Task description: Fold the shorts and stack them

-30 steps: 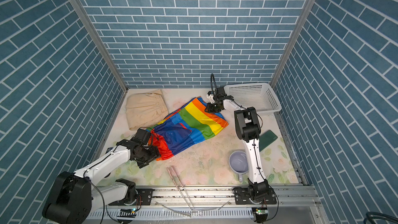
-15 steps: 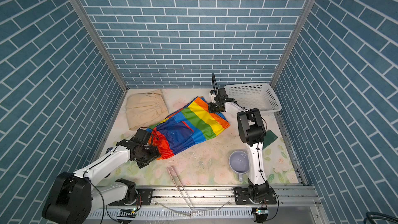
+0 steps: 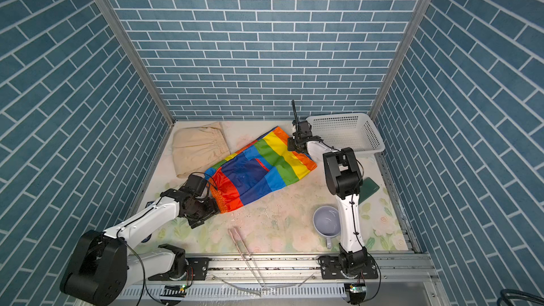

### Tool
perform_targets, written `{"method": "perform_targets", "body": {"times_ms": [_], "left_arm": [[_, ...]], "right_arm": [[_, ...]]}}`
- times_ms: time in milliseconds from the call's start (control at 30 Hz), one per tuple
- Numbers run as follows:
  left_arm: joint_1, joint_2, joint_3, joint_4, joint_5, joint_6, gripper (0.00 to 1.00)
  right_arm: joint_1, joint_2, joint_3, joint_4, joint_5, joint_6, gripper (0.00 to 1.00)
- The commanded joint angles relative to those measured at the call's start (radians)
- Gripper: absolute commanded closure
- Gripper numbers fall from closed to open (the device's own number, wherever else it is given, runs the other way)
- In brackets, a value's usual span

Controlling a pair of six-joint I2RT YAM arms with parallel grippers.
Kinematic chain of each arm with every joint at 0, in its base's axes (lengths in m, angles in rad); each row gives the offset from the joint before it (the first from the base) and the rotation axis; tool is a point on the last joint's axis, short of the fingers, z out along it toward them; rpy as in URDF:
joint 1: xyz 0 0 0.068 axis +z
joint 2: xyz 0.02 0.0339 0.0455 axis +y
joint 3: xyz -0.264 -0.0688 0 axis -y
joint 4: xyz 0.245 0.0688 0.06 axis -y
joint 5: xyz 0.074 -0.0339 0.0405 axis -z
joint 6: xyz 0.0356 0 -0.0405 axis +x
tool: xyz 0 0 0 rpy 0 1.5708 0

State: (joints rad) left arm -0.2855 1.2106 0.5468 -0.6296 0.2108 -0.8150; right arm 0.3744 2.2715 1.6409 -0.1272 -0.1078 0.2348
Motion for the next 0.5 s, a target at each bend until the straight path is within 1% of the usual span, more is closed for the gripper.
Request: {"method": "perform_targets", "body": {"times_ms": [0,100,233,400,467], "left_arm": [[0.007,0.061,-0.065,0.071,0.014,0.010,0.22],[0.006,0.062,-0.067,0.079,0.021,0.009,0.22],[0.007,0.048,-0.064,0.071,0.021,0.009,0.22],[0.006,-0.024,-0.026,0.024,0.026,0.017,0.21],[0.008,-0.080,0.007,-0.013,0.023,0.023,0.19]], "right_arm": [[-0.003,0.013,0.049,-0.056,0.026,0.029,0.75],[-0.003,-0.022,0.039,-0.050,0.033,0.028,0.69],[0.009,-0.128,0.031,-0.051,0.055,0.012,0.66],[0.070,-0.301,-0.016,-0.056,0.183,-0.077,0.59],[0.124,-0.384,-0.068,-0.025,0.271,-0.143,0.53]]}}
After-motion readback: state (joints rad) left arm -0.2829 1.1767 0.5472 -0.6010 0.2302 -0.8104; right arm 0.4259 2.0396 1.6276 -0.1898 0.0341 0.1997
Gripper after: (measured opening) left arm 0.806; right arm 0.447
